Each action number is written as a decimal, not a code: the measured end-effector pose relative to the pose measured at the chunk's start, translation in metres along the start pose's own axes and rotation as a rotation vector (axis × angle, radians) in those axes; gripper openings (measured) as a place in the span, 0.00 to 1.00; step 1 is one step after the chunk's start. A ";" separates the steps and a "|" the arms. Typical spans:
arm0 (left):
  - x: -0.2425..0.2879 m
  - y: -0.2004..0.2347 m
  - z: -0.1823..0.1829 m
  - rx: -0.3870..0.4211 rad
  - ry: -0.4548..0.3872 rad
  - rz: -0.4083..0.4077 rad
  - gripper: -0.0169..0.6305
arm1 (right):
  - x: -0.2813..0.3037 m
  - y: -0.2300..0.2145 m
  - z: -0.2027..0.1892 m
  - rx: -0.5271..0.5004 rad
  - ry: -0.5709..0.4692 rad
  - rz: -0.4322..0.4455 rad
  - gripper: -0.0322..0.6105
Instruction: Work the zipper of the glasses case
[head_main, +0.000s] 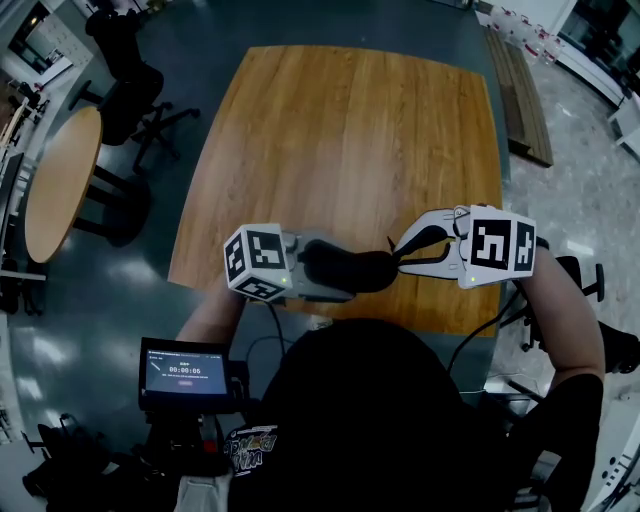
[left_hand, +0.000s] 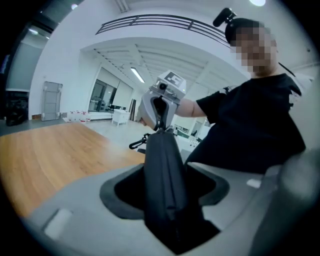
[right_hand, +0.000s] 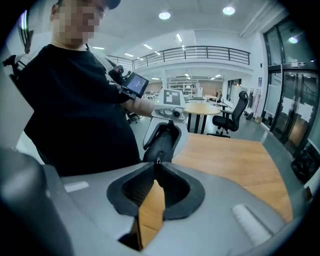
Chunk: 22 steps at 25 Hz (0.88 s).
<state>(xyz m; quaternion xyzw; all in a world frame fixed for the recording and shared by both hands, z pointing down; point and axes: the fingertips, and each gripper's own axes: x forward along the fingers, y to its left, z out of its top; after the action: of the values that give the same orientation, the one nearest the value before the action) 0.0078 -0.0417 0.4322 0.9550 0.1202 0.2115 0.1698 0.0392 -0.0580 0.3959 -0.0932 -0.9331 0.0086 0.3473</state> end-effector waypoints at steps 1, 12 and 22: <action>-0.001 0.002 0.000 -0.009 -0.013 -0.001 0.43 | -0.001 -0.002 0.002 0.005 -0.018 -0.005 0.12; 0.000 -0.008 0.004 -0.070 -0.062 -0.092 0.43 | -0.002 0.002 0.005 -0.075 0.019 -0.009 0.17; 0.007 -0.025 -0.003 -0.027 0.033 -0.158 0.43 | 0.007 0.030 -0.001 -0.002 0.106 0.283 0.11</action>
<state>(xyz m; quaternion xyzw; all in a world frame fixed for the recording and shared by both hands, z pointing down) 0.0087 -0.0163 0.4277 0.9365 0.1951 0.2146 0.1970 0.0400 -0.0278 0.3990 -0.2243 -0.8910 0.0517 0.3913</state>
